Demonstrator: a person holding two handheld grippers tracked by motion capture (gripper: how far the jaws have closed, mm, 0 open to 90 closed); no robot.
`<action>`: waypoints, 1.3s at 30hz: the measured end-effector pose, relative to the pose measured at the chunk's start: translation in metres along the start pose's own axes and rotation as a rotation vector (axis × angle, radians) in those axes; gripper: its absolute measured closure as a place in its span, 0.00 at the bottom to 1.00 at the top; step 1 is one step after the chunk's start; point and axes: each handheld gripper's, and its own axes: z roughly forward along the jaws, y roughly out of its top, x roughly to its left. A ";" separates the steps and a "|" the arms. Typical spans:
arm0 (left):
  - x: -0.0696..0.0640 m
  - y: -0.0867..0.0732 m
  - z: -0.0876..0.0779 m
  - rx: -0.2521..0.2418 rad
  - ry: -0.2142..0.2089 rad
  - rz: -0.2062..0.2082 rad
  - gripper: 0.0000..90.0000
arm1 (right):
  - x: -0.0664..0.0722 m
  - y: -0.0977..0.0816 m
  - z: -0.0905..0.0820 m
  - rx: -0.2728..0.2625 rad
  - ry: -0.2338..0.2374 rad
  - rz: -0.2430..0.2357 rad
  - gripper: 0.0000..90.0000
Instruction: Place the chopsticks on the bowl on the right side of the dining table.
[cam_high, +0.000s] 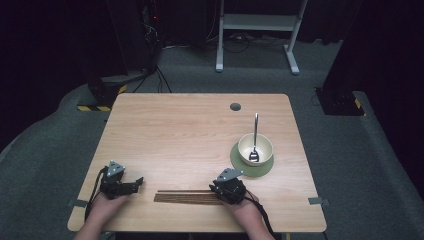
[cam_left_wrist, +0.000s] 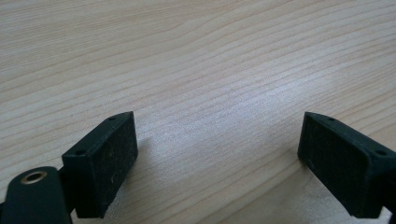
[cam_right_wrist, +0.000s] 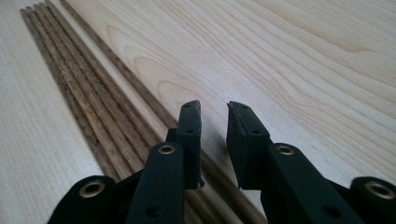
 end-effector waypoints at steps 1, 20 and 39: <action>0.000 0.000 0.000 0.000 0.000 0.000 0.13 | 0.000 0.000 -0.001 -0.003 0.002 0.004 0.83; 0.000 0.000 0.000 -0.001 -0.005 0.003 0.13 | -0.003 -0.002 -0.003 0.008 0.034 -0.009 0.90; 0.001 0.000 0.000 -0.001 -0.009 0.008 0.14 | -0.015 -0.005 -0.003 0.027 -0.013 0.021 0.80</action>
